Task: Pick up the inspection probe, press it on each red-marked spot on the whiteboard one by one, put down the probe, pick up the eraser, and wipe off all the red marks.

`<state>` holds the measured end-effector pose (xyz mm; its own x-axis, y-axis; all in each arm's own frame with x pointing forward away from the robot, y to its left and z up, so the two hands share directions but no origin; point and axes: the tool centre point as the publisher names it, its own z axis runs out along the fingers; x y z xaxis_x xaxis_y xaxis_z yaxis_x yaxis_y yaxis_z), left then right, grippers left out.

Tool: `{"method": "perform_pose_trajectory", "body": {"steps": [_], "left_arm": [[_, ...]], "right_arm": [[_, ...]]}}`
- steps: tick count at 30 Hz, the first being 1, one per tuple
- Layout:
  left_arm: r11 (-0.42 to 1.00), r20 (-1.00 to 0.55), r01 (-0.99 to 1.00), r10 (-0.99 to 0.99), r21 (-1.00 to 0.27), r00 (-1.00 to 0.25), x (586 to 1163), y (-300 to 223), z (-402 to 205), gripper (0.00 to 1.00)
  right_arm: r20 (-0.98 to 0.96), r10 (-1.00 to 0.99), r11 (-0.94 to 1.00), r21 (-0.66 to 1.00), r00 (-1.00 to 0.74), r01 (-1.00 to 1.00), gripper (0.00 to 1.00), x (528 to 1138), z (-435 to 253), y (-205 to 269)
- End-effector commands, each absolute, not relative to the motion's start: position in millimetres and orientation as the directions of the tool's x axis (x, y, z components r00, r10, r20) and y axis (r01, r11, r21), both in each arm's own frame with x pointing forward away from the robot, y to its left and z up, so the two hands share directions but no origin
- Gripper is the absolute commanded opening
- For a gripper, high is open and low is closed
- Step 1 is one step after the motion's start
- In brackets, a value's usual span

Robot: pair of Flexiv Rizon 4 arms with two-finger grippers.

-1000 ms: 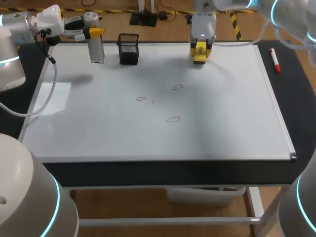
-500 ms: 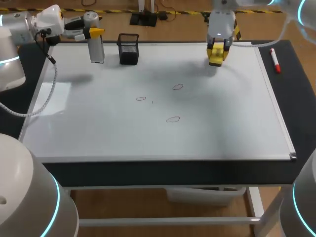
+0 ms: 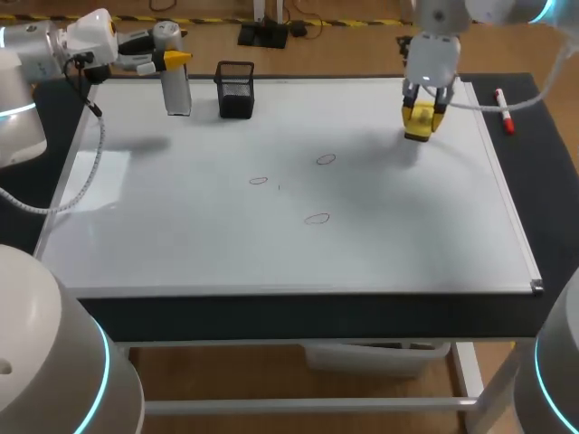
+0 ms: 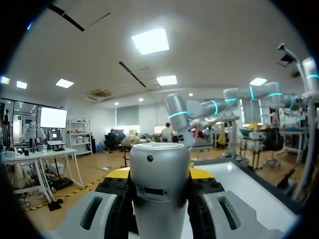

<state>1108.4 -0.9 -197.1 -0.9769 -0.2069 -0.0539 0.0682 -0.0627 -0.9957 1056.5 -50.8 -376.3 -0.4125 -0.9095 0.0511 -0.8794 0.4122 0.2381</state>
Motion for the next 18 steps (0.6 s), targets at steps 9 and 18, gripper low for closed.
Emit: {"method": "perform_pose_trajectory", "body": {"steps": [9,18], "left_arm": [[-0.061,-0.056,0.07,-0.211,-0.996,-0.976,1107,-2,-196,0.0],[-0.061,-0.056,0.07,-0.211,-0.996,-0.976,1107,-2,-196,0.0]], "right_arm": [[0.026,-0.888,0.457,-0.065,-0.459,-0.887,0.0,1024,-372,-69],[-0.016,-0.877,0.48,-0.05,-0.48,-0.876,0.0,1023,-372,-72]]}}
